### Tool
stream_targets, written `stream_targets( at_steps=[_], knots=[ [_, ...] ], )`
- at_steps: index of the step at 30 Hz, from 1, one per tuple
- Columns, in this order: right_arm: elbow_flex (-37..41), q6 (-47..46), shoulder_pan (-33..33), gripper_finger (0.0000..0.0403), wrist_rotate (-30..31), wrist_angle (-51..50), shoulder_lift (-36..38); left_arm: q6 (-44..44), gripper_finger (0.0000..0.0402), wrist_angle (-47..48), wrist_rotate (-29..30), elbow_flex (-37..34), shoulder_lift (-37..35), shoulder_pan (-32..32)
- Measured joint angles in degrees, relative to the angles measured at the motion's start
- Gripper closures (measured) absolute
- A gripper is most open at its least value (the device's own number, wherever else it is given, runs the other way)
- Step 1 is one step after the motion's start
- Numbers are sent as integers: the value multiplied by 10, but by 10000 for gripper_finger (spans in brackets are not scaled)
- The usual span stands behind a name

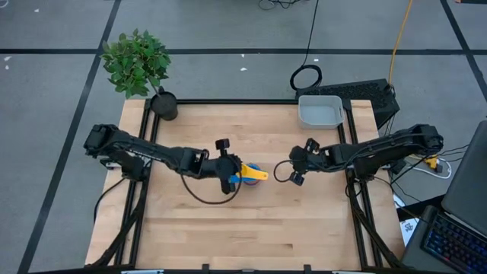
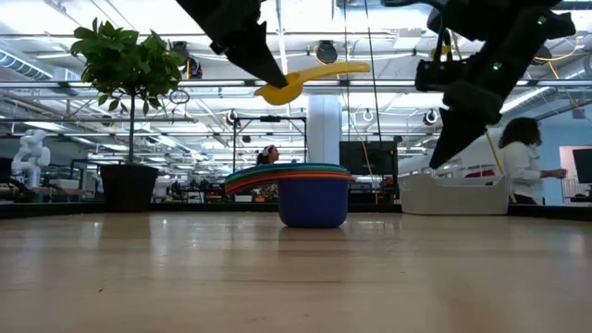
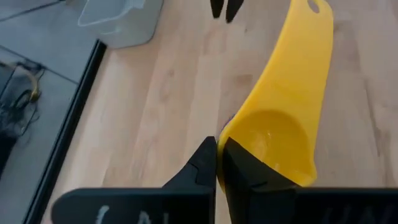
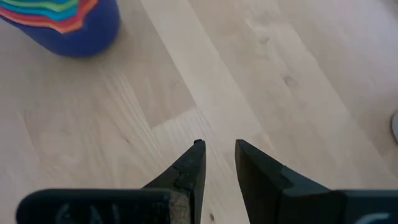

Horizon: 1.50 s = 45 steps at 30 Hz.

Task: Nest measuring cups in basket
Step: Stack the yellow measuring cup on top of the blue measuring cup

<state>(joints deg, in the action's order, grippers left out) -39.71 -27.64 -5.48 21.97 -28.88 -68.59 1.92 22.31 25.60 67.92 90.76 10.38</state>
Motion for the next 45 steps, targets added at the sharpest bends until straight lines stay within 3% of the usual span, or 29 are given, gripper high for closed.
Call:
stream_targets(
  at_steps=[9,20,29,36,45],
  knots=[
    [48,-36,0,323,2,33,49,8,393,-6,-31,-1,10,-25],
    [127,-81,-20,323,2,172,99,46,393,-51,-100,-1,81,-53],
    [160,-123,-54,323,2,240,103,65,377,-92,-115,0,97,-71],
    [162,-151,-73,323,2,246,103,85,391,-94,-152,0,97,-75],
    [162,-184,-97,323,3,252,103,82,307,-90,-155,0,97,-74]
  ],
)
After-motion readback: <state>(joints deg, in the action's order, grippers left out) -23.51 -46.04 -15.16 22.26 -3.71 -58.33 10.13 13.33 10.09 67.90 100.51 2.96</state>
